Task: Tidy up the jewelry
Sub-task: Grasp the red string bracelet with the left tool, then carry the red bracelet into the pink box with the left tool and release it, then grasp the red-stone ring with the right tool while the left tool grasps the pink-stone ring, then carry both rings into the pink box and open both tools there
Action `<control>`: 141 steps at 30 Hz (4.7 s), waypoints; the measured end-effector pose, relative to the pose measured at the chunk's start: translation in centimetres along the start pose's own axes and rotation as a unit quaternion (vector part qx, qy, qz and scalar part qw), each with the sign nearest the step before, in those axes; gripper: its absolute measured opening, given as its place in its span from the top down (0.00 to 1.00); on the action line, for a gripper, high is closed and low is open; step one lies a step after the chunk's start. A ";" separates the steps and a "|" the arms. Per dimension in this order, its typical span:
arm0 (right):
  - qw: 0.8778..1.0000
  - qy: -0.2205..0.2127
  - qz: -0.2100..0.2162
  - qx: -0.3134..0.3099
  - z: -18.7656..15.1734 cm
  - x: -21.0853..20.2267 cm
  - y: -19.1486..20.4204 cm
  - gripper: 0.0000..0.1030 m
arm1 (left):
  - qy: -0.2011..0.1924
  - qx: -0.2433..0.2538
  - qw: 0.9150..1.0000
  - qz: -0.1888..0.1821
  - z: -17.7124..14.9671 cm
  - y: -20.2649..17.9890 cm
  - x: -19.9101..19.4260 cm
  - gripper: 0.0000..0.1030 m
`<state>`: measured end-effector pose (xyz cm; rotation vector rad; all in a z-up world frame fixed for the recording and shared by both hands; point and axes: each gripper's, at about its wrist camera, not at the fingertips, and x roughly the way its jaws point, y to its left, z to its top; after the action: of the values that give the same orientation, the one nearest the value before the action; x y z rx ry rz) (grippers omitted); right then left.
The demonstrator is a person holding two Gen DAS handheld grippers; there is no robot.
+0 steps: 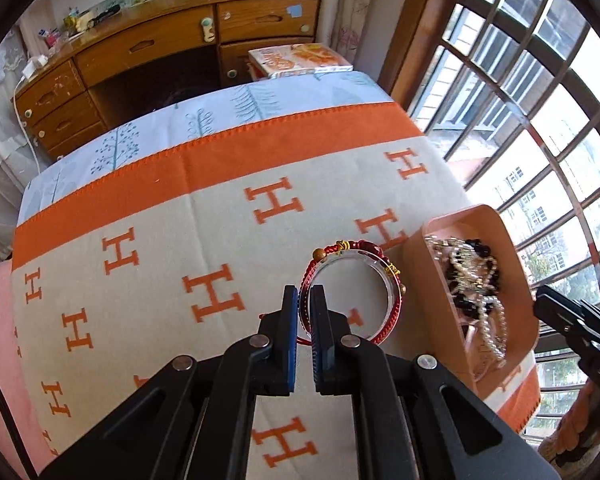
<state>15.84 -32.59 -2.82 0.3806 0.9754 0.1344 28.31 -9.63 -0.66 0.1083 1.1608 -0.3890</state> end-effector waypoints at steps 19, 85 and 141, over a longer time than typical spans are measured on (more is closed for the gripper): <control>0.999 -0.019 -0.018 0.029 -1.7 -2.4 -3.9 0.76 | 0.018 0.101 0.992 -0.069 -0.9 -14.4 1.7 0.86; 0.939 0.083 0.061 -0.328 -11.2 6.3 12.9 0.85 | -0.021 0.107 0.993 0.050 -11.6 6.4 3.1 0.59; 0.992 -0.102 0.036 -0.063 -3.1 -7.0 2.1 0.67 | -0.134 0.038 0.990 -0.036 -7.6 -8.5 -7.8 0.15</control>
<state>9.48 -31.78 1.84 0.3069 0.7480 0.2173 16.01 -13.43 4.31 0.0787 0.8872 -0.4969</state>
